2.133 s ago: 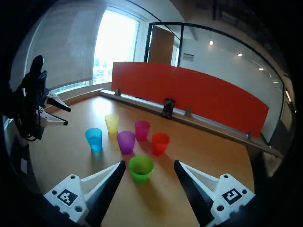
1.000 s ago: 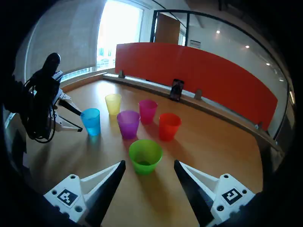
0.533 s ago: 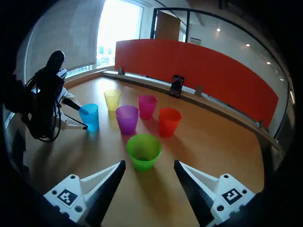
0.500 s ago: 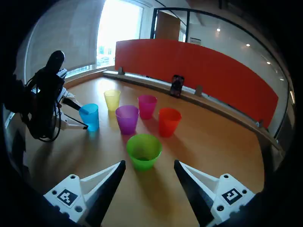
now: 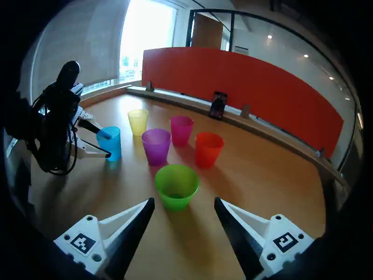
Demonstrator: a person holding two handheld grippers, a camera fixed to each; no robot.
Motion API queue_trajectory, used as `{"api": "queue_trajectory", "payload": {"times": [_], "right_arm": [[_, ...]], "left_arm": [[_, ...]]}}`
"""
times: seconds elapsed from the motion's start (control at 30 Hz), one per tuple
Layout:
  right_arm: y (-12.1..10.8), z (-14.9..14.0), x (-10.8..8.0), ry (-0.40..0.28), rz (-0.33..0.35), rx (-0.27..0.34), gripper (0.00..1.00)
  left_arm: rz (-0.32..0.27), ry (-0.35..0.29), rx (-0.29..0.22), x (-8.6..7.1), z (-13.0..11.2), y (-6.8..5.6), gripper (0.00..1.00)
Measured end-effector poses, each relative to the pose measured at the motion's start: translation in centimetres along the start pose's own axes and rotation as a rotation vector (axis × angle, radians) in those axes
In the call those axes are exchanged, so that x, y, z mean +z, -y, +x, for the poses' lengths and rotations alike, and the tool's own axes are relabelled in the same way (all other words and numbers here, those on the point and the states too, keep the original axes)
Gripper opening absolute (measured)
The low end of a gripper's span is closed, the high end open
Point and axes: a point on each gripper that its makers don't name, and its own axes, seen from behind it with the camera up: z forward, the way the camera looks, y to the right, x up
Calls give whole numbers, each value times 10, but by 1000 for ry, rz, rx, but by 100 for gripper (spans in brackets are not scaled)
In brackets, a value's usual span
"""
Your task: Pour water
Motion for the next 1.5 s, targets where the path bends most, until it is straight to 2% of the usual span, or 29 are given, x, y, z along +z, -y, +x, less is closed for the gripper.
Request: {"api": "queue_trajectory", "payload": {"times": [0.47, 0.77, 1.27, 1.5], "right_arm": [[1, -3, 1, 6, 3, -5, 100], [0, -4, 1, 5, -1, -7, 99], [-2, -4, 2, 4, -3, -10, 100], [-3, -5, 3, 1, -8, -7, 100]], "left_arm": [[1, -42, -3, 4, 12, -2, 92], [-2, -58, -26, 2, 14, -5, 92], [24, -71, 14, -1, 17, 1, 91], [18, -69, -1, -1, 17, 0, 86]]}}
